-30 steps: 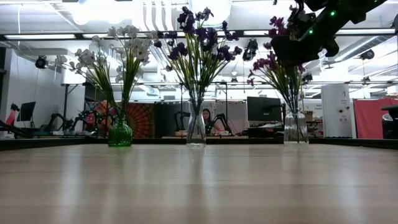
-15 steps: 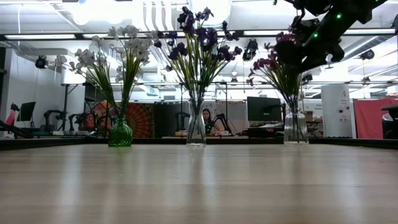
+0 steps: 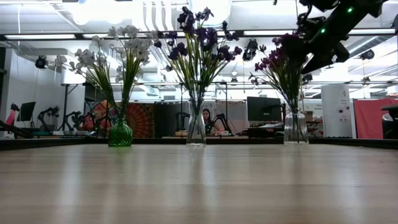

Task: Sort flowers into vase by color
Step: Put the light violet flowers into the right transparent vase, then return to Home Position

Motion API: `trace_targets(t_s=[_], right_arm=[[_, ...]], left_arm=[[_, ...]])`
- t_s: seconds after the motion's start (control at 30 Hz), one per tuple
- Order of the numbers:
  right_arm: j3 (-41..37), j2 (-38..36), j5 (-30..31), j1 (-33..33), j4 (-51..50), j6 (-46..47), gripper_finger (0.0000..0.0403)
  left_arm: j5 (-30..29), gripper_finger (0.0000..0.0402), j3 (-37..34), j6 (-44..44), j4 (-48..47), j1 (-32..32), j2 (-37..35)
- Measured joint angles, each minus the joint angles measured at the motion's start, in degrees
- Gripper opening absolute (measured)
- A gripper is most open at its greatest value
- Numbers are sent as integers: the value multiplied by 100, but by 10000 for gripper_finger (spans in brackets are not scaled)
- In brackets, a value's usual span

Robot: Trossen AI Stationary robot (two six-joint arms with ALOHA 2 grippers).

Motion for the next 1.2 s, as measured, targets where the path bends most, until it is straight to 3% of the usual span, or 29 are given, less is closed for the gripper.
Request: trace_targets(t_s=[0.33, 0.5, 0.7, 0.93, 1.2], right_arm=[[57, -515, -91, 445, 15, 17, 265], [60, -700, -200, 685, -13, 180, 267], [60, -894, -196, 927, -134, 264, 261], [60, -1088, -502, 944, -121, 126, 254], [60, -1286, -780, 944, -126, 166, 279]], left_arm=[[2, 190, 0, -87, 0, 2, 0], [29, 190, 0, -560, 0, 1, 15], [404, 190, 0, -874, -4, 0, 109], [415, 190, 0, -882, 0, 0, 122], [415, 190, 0, -910, -2, 0, 122]])
